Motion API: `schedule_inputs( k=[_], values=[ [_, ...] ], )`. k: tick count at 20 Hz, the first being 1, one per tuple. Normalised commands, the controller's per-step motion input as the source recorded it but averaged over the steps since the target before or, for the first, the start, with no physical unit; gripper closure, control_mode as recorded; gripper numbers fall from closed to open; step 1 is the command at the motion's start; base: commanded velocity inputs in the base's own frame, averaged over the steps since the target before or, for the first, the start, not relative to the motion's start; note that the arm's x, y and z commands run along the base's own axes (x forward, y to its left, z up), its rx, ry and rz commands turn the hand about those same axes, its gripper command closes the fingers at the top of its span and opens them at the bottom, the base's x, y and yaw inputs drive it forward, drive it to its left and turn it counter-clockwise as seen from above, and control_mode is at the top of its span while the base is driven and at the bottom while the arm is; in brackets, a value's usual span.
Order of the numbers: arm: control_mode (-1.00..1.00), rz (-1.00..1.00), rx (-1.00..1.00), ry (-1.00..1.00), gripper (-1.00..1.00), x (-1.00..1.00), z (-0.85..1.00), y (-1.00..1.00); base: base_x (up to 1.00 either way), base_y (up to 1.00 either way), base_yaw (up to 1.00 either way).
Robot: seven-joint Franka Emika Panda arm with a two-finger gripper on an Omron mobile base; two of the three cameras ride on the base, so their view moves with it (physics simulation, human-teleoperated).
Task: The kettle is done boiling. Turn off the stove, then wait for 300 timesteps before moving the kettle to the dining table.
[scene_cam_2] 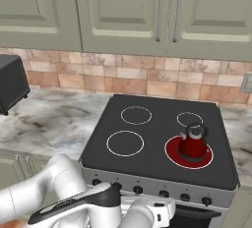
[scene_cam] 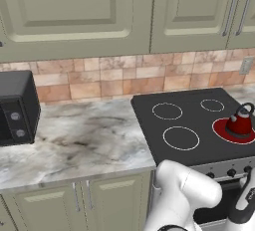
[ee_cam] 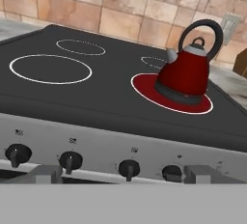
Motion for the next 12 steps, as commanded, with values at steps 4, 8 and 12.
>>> schedule_inputs(
  k=[4, 8, 12],
  values=[
    [-1.00, 0.00, 0.00, -0.07, -1.00, 0.01, -0.24, 0.00, 0.00, 0.00, 0.00],
    [-1.00, 0.00, 0.00, -0.07, -1.00, 0.03, -0.19, 0.00, 0.00, 0.00, 0.00],
    [-1.00, 0.00, 0.00, -0.03, -1.00, 0.09, -0.11, 0.00, 0.00, 0.00, 0.00]
  ],
)
